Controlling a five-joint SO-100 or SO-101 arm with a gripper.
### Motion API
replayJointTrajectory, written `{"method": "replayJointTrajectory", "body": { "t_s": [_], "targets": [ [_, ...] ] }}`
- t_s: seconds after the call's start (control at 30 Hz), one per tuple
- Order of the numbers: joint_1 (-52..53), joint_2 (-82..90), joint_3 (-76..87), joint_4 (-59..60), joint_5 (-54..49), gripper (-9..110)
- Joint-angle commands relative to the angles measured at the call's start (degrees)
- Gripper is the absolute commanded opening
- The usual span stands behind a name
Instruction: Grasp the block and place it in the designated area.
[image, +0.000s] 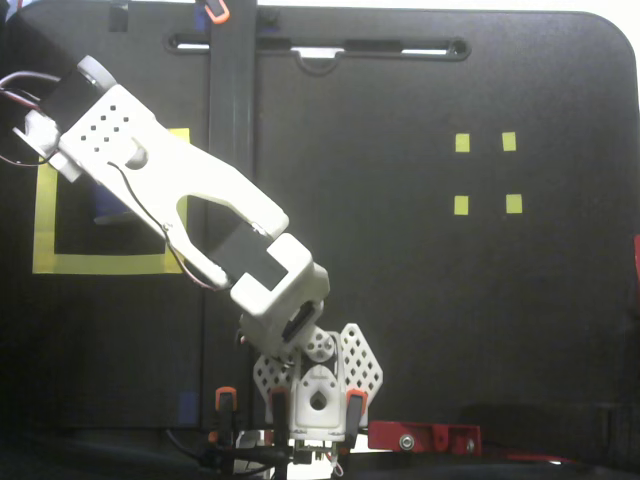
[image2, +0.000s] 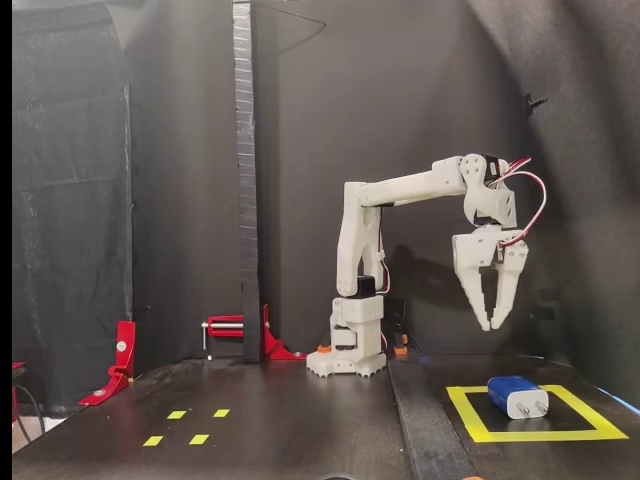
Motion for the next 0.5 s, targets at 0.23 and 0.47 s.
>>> {"method": "replayJointTrajectory", "body": {
  "t_s": [0.23, 0.47],
  "targets": [
    [1.41, 2.55, -2.29, -0.09, 30.32, 0],
    [1.67, 2.46, -2.29, 1.76, 36.83, 0]
  ]
}}
